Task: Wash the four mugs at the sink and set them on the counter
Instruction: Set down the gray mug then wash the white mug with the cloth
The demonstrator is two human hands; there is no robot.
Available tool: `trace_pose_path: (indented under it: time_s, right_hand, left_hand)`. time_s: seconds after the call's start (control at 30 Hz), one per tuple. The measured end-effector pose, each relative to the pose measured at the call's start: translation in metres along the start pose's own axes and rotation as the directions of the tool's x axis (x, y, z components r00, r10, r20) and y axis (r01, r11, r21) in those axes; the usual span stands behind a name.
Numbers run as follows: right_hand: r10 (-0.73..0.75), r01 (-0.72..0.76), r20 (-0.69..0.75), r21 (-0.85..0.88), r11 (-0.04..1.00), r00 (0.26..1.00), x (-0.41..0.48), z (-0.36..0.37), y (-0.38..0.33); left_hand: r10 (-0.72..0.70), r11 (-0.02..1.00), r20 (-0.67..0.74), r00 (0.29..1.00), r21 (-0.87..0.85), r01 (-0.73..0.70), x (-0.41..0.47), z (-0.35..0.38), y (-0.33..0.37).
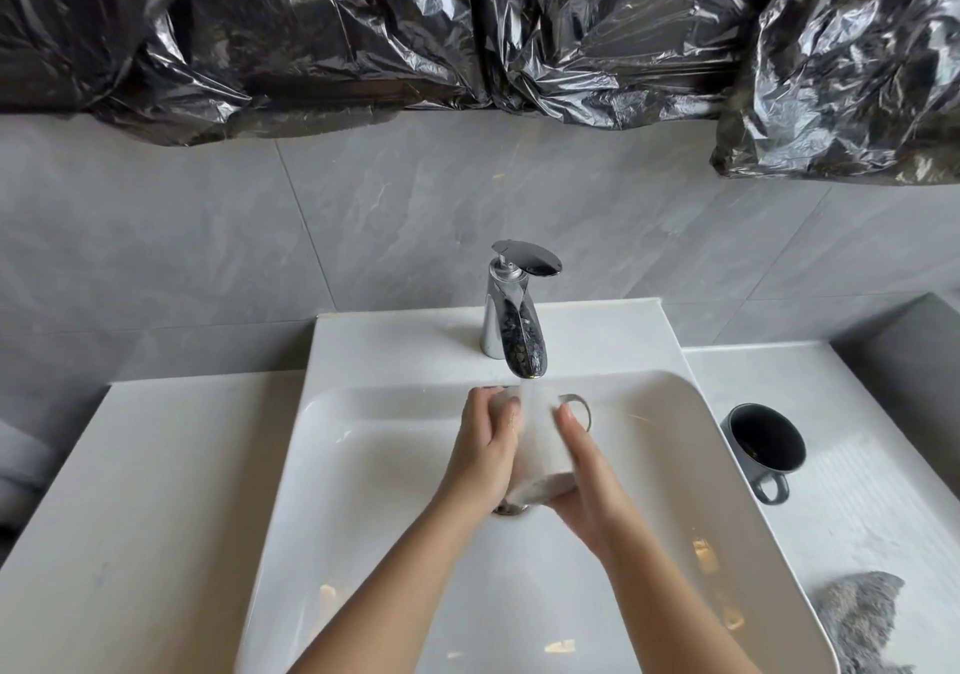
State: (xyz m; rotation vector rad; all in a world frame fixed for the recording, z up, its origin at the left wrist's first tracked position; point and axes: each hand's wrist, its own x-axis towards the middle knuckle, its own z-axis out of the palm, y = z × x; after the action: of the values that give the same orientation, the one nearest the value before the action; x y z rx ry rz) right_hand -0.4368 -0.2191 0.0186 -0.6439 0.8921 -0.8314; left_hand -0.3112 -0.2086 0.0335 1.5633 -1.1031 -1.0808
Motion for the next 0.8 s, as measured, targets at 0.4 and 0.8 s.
trace_pose_path:
  time_s: [0.4, 0.8]
  right_hand:
    - [-0.097, 0.054, -0.248, -0.174, 0.983, 0.964, 0.005, 0.025, -0.008]
    - [-0.350, 0.223, -0.080, -0.635, 0.739, 0.933, 0.000, 0.021, -0.003]
  left_hand:
    - [-0.095, 0.994, -0.044, 0.995, -0.062, 0.092, 0.010, -0.022, 0.005]
    - [-0.449, 0.657, 0.142, 0.882, -0.617, 0.434, -0.001, -0.026, -0.015]
